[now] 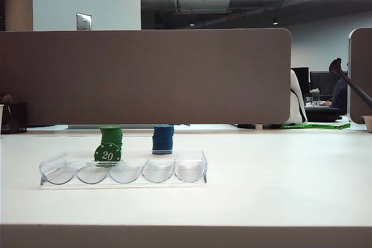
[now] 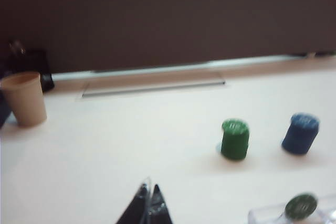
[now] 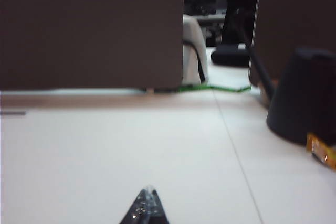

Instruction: Pick up the chip in the box and place it on the pile of chips with the same color.

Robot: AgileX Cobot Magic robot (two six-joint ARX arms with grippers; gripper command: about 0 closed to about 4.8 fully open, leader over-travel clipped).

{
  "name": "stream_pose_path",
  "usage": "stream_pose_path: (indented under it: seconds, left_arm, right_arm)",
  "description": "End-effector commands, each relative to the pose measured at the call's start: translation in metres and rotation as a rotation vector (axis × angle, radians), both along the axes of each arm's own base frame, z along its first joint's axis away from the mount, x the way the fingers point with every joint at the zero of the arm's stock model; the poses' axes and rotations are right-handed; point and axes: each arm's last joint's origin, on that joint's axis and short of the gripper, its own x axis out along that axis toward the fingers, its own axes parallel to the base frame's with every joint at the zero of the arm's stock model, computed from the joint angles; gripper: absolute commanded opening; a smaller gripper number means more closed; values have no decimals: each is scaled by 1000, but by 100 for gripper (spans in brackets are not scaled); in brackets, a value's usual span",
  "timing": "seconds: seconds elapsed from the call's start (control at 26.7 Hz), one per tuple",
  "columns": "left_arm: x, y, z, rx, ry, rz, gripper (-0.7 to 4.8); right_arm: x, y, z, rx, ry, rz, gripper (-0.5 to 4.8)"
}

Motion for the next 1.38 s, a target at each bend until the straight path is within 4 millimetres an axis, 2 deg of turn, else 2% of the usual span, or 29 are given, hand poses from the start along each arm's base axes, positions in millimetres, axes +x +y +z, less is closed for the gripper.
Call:
stream_pose_path:
  seconds: [0.04,0.15,0.26,0.34,0.49,0.56,0.75,0.9,1.08,1.2,1.31,1.38]
  left_arm:
    - [-7,0,25,3,-1,-30,-6]
    - [-6,-3,47,11,38,-127,-6]
    - [9,-8,62,36,114,-272,-6]
    - [30,-13,71,121,181,-379,-6]
    - [57,-16,77,155,266,-423,-6]
    - [79,-19,77,181,327,-474,-6]
    - [128,-25,78,270,382,-621,-6]
    - [150,-27,59,385,418,-664,-6]
    - [161,-28,39,562,385,-755,-3]
    - [165,-29,32,589,362,-818,79]
    - [165,-30,32,593,327,-857,133]
    - [167,-31,33,572,297,-885,140]
  right_arm:
    - [-8,1,23,-88,55,26,-5]
    - [-6,3,44,-127,122,91,-5]
    - [8,5,61,-122,183,174,-5]
    - [27,6,73,-110,252,257,-5]
    - [51,11,81,-99,327,337,-5]
    - [70,18,83,-98,382,389,-5]
    - [106,43,70,-117,425,509,-5]
    - [120,69,63,-142,396,602,-5]
    - [127,86,54,-156,406,663,-5]
    - [131,91,48,-159,430,679,-5]
    - [134,92,43,-159,453,683,-5]
    - [136,93,39,-160,473,684,-5]
